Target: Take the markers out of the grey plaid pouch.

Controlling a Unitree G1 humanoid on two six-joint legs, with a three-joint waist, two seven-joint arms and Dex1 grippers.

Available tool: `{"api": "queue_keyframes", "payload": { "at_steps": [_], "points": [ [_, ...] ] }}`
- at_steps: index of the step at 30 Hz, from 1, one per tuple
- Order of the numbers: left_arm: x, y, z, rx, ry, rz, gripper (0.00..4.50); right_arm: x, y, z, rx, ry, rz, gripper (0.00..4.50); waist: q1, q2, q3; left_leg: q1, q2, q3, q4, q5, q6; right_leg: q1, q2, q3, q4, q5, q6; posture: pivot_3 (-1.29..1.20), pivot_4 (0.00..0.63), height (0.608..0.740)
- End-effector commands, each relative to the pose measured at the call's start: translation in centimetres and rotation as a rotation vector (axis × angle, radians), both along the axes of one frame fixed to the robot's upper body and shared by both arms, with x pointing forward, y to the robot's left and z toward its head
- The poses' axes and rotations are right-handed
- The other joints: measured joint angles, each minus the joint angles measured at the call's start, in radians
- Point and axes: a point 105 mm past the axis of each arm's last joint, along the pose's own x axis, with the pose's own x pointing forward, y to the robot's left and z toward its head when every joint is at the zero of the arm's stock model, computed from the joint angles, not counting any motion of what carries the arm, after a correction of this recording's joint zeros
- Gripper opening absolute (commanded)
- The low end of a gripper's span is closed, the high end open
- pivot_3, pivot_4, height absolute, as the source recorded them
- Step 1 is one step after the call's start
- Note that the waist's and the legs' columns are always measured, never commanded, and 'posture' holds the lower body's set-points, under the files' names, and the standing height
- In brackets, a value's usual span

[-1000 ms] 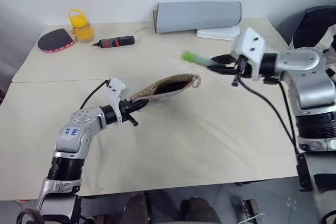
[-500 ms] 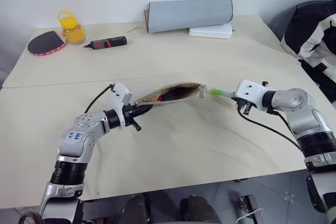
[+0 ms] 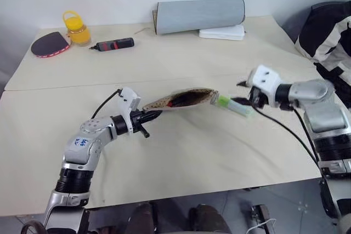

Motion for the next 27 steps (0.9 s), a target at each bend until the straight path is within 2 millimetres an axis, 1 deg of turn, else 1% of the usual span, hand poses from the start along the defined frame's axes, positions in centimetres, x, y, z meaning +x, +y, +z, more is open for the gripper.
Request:
{"api": "queue_keyframes", "payload": {
  "at_steps": [1,3,5,7,9,11,14,15,19,22,25,27],
  "points": [
    [0.1,-0.6,1.6,-0.032,-0.041,-0.025,0.0,-2.2,3.6,4.2,0.106,-0.055,0.166,2.47,0.0,0.0,0.0,0.0,0.0,0.0,0.0,0.0,0.0,0.0,0.0,0.0,0.0,0.0,0.0,0.0,0.15,0.74],
    [0.3,-0.9,2.0,-0.063,-0.036,-0.025,0.0,-2.6,5.2,5.0,0.117,-0.074,0.214,2.01,0.0,0.0,0.0,0.0,0.0,0.0,0.0,0.0,0.0,0.0,0.0,0.0,0.0,0.0,0.0,0.0,0.15,0.74],
    [0.4,-1.3,2.3,-0.072,-0.031,-0.033,0.0,-3.0,6.7,4.6,0.078,-0.083,0.272,1.36,0.004,0.0,0.0,0.0,0.0,-0.001,0.001,0.0,0.0,0.0,0.0,-0.001,0.001,0.0,0.0,0.0,0.15,0.74],
    [0.4,-1.7,2.3,-0.075,-0.024,-0.039,0.0,-3.2,8.3,3.8,0.051,-0.088,0.32,0.73,0.005,-0.001,0.0,0.0,0.0,-0.001,0.002,-0.001,0.0,0.001,-0.001,-0.001,0.001,0.0,0.0,0.0,0.15,0.74],
    [0.1,-2.3,2.5,-0.079,-0.012,-0.066,0.0,-2.9,9.3,2.2,-0.043,-0.122,0.341,0.73,0.005,-0.001,0.0,-0.001,0.0,-0.001,0.002,-0.001,0.0,0.0,-0.001,-0.001,0.002,0.0,0.0,0.0,0.15,0.74],
    [0.0,-2.5,2.6,-0.071,-0.006,-0.082,0.0,-2.5,9.7,1.2,-0.079,-0.122,0.342,0.73,0.004,-0.001,0.0,-0.001,0.0,-0.001,0.002,-0.001,0.0,0.0,-0.001,-0.001,0.003,0.0,0.0,0.0,0.15,0.74],
    [0.0,-2.5,2.8,-0.059,0.008,-0.075,0.0,-2.3,9.6,0.4,-0.111,-0.115,0.349,0.73,0.002,-0.001,0.0,-0.001,0.0,-0.001,0.002,-0.001,0.0,0.0,-0.001,-0.001,0.003,0.0,0.0,0.0,0.15,0.74],
    [0.0,-2.5,3.0,-0.078,0.025,-0.074,0.0,-2.2,9.4,0.1,-0.155,-0.128,0.35,0.73,0.002,-0.001,0.0,-0.001,0.0,-0.001,0.002,-0.001,0.0,0.0,-0.001,-0.001,0.003,0.0,0.0,0.0,0.15,0.74],
    [-1.1,-3.0,3.8,-0.105,0.061,-0.121,0.0,-2.6,9.0,-1.0,-0.205,-0.079,0.372,0.73,0.0,-0.001,0.0,-0.001,0.0,-0.001,0.002,-0.001,0.0,0.0,0.0,-0.001,0.004,0.0,0.0,0.0,0.15,0.74],
    [-2.0,-3.4,3.9,-0.075,0.089,-0.164,0.0,-3.2,9.4,-0.9,-0.19,-0.073,0.412,0.73,-0.001,-0.001,0.0,-0.001,0.0,-0.002,0.001,-0.001,0.0,0.001,0.0,-0.001,0.004,0.0,0.0,0.0,0.15,0.74],
    [-2.0,-3.3,3.5,-0.032,0.092,-0.161,0.0,-3.7,10.0,-0.1,-0.123,-0.054,0.444,0.73,-0.002,-0.001,0.0,-0.001,0.0,-0.002,0.001,-0.001,0.0,0.001,0.0,-0.001,0.003,0.0,0.0,0.0,0.15,0.74],
    [-2.1,-3.4,3.4,-0.03,0.106,-0.172,0.0,-3.5,9.6,-0.8,-0.194,-0.057,0.439,0.73,-0.001,-0.001,0.0,-0.001,0.0,-0.002,0.001,-0.001,0.0,0.001,0.0,-0.001,0.004,0.0,0.0,0.0,0.15,0.74]
  ]
}}
